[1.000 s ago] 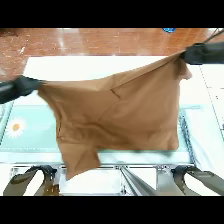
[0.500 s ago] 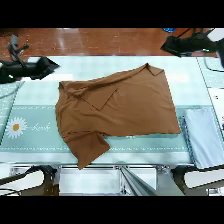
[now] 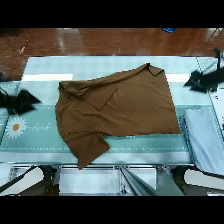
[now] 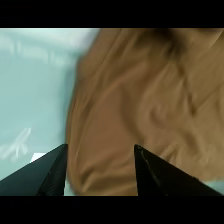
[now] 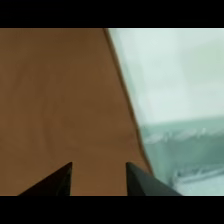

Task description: Fold the shirts.

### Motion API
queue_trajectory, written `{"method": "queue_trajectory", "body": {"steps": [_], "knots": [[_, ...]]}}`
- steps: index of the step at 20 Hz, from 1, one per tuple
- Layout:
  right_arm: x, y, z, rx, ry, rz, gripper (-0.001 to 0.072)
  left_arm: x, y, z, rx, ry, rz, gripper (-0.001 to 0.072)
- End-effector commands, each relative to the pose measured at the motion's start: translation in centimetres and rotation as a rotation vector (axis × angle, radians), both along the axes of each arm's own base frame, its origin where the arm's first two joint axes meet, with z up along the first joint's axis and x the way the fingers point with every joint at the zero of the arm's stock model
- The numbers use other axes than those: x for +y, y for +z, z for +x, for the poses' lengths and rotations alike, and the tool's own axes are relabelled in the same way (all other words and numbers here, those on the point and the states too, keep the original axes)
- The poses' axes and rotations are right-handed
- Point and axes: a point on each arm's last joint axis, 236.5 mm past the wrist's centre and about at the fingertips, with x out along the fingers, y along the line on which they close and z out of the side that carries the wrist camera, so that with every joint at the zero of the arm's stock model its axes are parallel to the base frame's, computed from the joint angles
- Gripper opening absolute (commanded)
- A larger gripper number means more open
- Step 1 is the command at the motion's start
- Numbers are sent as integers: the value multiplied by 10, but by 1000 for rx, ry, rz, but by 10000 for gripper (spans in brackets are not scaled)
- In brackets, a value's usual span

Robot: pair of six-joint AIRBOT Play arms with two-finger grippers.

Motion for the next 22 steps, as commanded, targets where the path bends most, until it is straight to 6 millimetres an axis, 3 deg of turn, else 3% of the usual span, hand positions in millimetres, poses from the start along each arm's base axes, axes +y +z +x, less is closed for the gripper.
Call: {"method": "queue_trajectory", "body": {"steps": [1, 3, 8, 12, 16, 17, 18, 22], "knots": [[33, -36, -63, -9, -38, 79, 395, -39, -47, -79, 152, -30, -91, 508], [33, -35, -84, -34, -52, 56, 395, -51, -59, -97, 218, -7, -130, 508], [10, -1, -95, -134, -144, 27, 395, -60, -82, -115, 306, 75, -158, 508], [14, 1, -100, -123, -139, 45, 395, -79, -91, -94, 265, 105, -190, 508], [17, 1, -102, -115, -134, 58, 395, -99, -107, -80, 240, 51, -101, 498], [17, -1, -106, -99, -125, 54, 395, -106, -108, -79, 231, 15, -88, 369], [17, -5, -114, -64, -108, 47, 395, -110, -105, -78, 216, -21, -82, 28], [40, -40, -165, 143, -80, 119, 395, -107, -87, -62, 157, -93, -73, 15]]}}
